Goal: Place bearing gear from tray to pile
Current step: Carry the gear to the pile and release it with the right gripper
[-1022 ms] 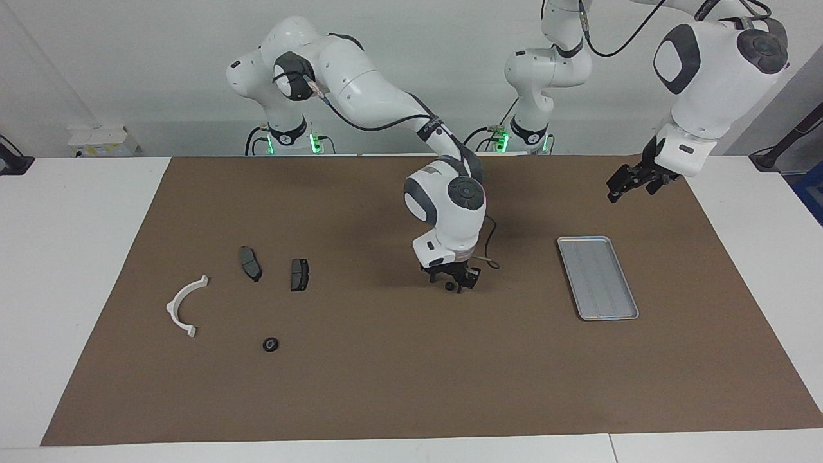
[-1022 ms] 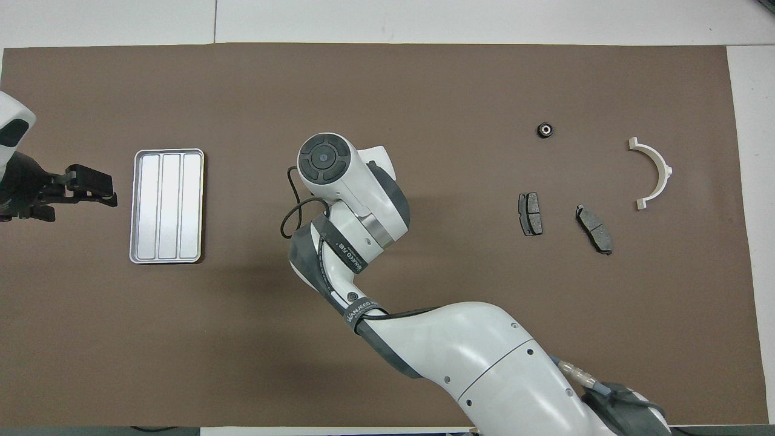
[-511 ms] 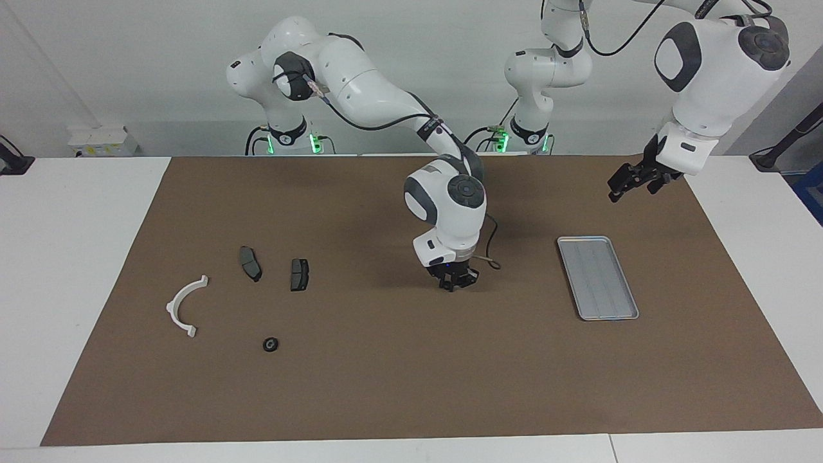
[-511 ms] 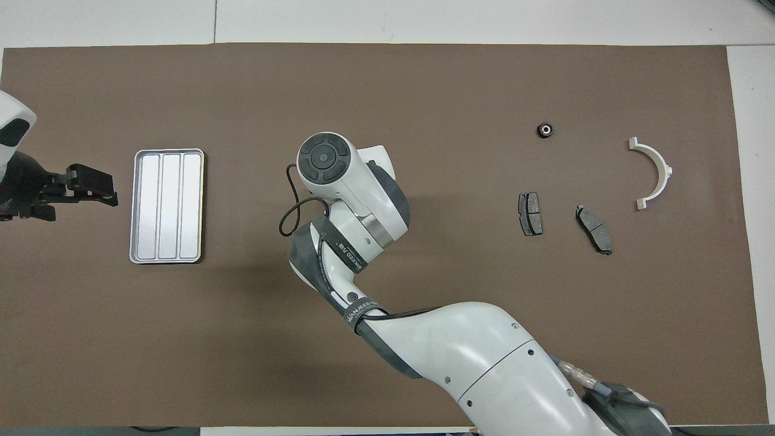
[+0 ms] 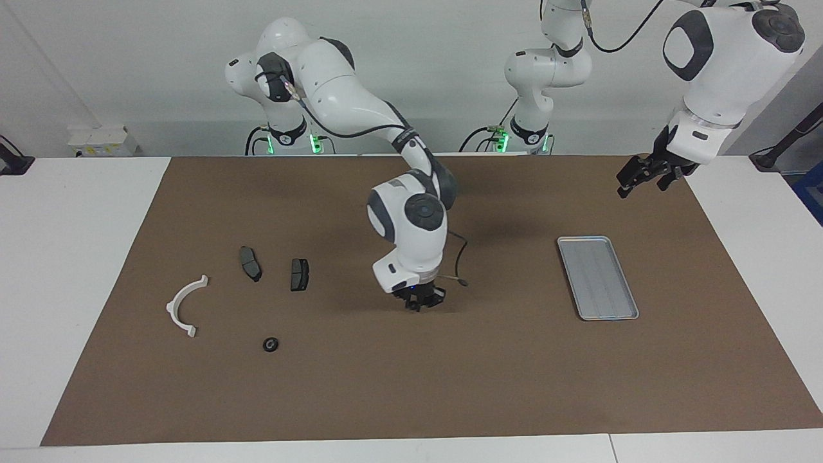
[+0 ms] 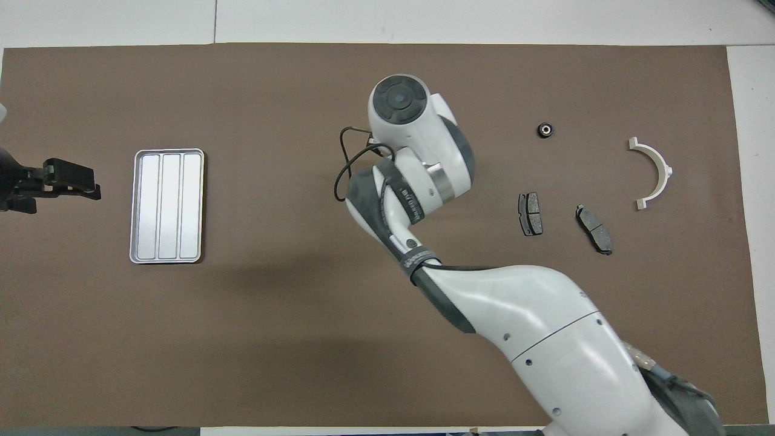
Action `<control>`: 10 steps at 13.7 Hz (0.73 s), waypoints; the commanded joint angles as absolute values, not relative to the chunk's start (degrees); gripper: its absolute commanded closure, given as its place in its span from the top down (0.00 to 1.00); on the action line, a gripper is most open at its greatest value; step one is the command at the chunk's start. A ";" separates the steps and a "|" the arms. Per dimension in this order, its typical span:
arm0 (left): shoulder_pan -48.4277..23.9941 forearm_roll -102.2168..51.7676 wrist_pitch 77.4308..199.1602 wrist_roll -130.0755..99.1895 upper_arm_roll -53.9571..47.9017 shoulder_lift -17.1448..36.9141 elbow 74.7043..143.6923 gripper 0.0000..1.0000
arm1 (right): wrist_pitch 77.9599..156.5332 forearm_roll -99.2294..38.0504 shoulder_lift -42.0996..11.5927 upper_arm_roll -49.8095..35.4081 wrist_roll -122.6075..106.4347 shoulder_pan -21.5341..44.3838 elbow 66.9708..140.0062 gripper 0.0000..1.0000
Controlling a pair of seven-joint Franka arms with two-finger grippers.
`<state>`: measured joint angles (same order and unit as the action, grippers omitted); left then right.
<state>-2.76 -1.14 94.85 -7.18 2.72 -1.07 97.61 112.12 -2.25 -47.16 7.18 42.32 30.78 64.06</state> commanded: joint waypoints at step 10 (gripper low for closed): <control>-2.46 -1.41 94.39 -4.92 2.02 -2.11 97.74 1.00 | 107.05 -2.29 -43.94 3.96 1.86 3.70 66.18 0.00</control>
<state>-2.76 -1.14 94.85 -5.48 2.38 -1.12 97.37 107.45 -2.28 -44.17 5.19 4.24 5.30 64.94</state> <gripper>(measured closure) 0.000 0.762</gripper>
